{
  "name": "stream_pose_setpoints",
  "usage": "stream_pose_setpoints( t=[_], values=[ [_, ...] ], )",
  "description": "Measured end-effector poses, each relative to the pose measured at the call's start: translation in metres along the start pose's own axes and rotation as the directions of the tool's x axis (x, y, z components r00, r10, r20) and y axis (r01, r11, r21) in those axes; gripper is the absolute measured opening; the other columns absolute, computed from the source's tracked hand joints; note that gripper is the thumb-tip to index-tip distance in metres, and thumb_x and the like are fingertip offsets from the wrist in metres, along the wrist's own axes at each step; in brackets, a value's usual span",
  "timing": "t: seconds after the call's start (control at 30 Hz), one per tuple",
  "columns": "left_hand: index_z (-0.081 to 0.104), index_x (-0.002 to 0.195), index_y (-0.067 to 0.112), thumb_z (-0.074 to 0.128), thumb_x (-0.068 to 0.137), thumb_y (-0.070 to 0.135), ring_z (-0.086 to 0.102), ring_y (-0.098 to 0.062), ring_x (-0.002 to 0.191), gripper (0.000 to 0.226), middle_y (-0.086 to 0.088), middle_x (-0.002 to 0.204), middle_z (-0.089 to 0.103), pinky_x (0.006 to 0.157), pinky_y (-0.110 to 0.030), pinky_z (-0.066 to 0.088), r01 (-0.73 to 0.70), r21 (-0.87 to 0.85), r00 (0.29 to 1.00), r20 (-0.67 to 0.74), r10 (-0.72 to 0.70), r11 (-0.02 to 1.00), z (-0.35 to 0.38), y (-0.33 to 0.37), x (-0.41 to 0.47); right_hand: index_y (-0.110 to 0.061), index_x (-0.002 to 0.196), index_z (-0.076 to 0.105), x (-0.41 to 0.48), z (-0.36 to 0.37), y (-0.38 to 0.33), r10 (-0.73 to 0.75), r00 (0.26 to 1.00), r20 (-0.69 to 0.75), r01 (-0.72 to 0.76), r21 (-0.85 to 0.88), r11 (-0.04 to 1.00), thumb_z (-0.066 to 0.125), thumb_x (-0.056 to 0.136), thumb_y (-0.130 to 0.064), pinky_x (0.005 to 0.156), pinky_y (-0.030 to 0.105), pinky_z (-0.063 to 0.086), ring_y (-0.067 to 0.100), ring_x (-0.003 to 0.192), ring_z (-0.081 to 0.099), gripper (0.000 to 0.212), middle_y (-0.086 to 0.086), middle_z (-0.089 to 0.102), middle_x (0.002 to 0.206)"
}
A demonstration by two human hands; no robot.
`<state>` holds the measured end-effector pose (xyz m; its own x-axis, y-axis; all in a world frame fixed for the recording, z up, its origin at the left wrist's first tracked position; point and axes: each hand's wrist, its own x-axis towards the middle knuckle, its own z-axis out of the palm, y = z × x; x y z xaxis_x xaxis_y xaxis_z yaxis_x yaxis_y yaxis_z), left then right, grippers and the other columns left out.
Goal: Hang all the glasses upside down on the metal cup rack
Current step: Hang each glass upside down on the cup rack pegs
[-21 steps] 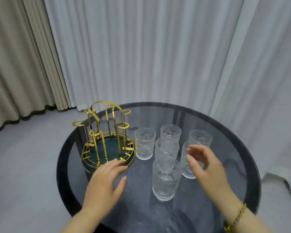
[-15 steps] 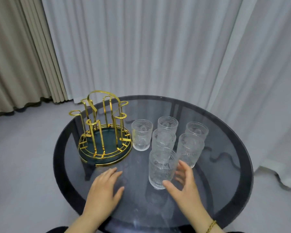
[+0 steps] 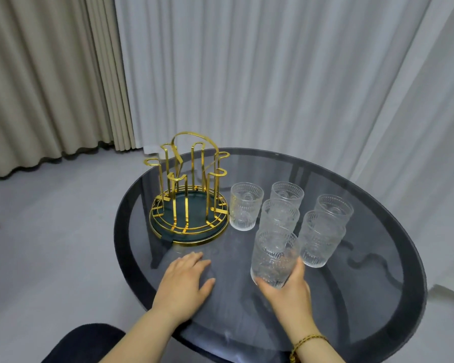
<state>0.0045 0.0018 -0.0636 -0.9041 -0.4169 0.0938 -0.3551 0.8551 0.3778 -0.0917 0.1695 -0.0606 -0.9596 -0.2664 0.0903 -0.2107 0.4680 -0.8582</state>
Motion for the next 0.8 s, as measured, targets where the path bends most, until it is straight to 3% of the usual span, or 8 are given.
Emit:
stream_pose_setpoints(
  t=[0.17, 0.23, 0.33, 0.43, 0.57, 0.67, 0.8],
  values=[
    [0.042, 0.128, 0.027, 0.05, 0.088, 0.034, 0.031, -0.015, 0.132, 0.041, 0.005, 0.144, 0.036, 0.111, -0.032, 0.023, 0.015, -0.193, 0.997, -0.076, -0.03, 0.981, -0.006, -0.008, 0.0, -0.042, 0.1, 0.035, -0.001, -0.005, -0.002, -0.031, 0.999, 0.041, 0.027, 0.095, 0.995, 0.082, 0.049, -0.034, 0.081, 0.034, 0.05, 0.02, 0.098, 0.059, 0.07, -0.001, 0.061, 0.108],
    [0.042, 0.128, 0.025, 0.055, 0.087, 0.029, 0.034, -0.017, 0.131, 0.044, 0.003, 0.144, 0.036, 0.109, -0.035, 0.027, 0.021, -0.233, 0.985, -0.161, -0.06, 0.972, -0.012, -0.016, 0.001, -0.053, 0.092, 0.036, -0.004, -0.009, -0.002, -0.072, 0.995, 0.072, 0.061, 0.139, 0.988, 0.082, 0.049, -0.028, 0.069, 0.012, 0.047, 0.002, 0.093, 0.058, 0.067, -0.015, 0.058, 0.105],
    [0.035, 0.133, 0.021, 0.058, 0.085, 0.025, 0.035, -0.025, 0.131, 0.054, -0.004, 0.147, 0.032, 0.108, -0.042, 0.031, 0.095, -0.26, 0.951, -0.262, -0.165, 0.961, -0.023, -0.042, 0.008, -0.056, 0.091, 0.037, -0.003, -0.013, -0.012, -0.152, 0.982, 0.115, 0.131, 0.174, 0.976, 0.079, 0.052, -0.016, 0.06, -0.004, 0.039, -0.02, 0.087, 0.051, 0.07, -0.024, 0.052, 0.106],
    [0.023, 0.139, 0.021, 0.057, 0.086, 0.028, 0.029, -0.027, 0.135, 0.064, -0.006, 0.152, 0.023, 0.11, -0.043, 0.028, 0.169, -0.254, 0.941, -0.246, -0.233, 0.952, -0.031, -0.067, 0.017, -0.053, 0.096, 0.037, 0.004, -0.025, -0.042, -0.24, 0.952, 0.191, 0.208, 0.171, 0.963, 0.079, 0.052, -0.015, 0.06, -0.009, 0.034, -0.031, 0.085, 0.043, 0.071, -0.029, 0.047, 0.105],
    [0.019, 0.139, 0.024, 0.051, 0.089, 0.033, 0.027, -0.023, 0.137, 0.061, -0.002, 0.152, 0.021, 0.111, -0.041, 0.026, 0.148, -0.223, 0.967, -0.171, -0.188, 0.964, -0.033, -0.081, 0.028, -0.044, 0.094, 0.037, 0.022, -0.045, -0.099, -0.39, 0.878, 0.277, 0.387, 0.067, 0.919, 0.078, 0.055, -0.009, 0.064, -0.005, 0.037, -0.023, 0.083, 0.048, 0.067, -0.019, 0.049, 0.1],
    [0.022, 0.138, 0.025, 0.045, 0.091, 0.033, 0.029, -0.023, 0.136, 0.053, 0.0, 0.152, 0.022, 0.111, -0.039, 0.026, 0.136, -0.203, 0.972, -0.16, -0.17, 0.97, -0.032, -0.082, 0.03, -0.04, 0.087, 0.04, 0.036, -0.052, -0.148, -0.457, 0.829, 0.324, 0.481, 0.006, 0.877, 0.076, 0.053, -0.019, 0.066, 0.008, 0.045, -0.003, 0.078, 0.057, 0.054, -0.018, 0.051, 0.092],
    [0.022, 0.138, 0.022, 0.041, 0.093, 0.027, 0.027, -0.019, 0.137, 0.049, 0.0, 0.152, 0.023, 0.112, -0.035, 0.024, 0.123, -0.212, 0.973, -0.168, -0.16, 0.969, -0.032, -0.085, 0.029, -0.041, 0.096, 0.039, 0.053, -0.039, -0.208, -0.529, 0.742, 0.411, 0.625, -0.139, 0.768, 0.071, 0.053, -0.034, 0.065, -0.001, 0.037, -0.008, 0.083, 0.048, 0.054, -0.018, 0.05, 0.094]
  ],
)
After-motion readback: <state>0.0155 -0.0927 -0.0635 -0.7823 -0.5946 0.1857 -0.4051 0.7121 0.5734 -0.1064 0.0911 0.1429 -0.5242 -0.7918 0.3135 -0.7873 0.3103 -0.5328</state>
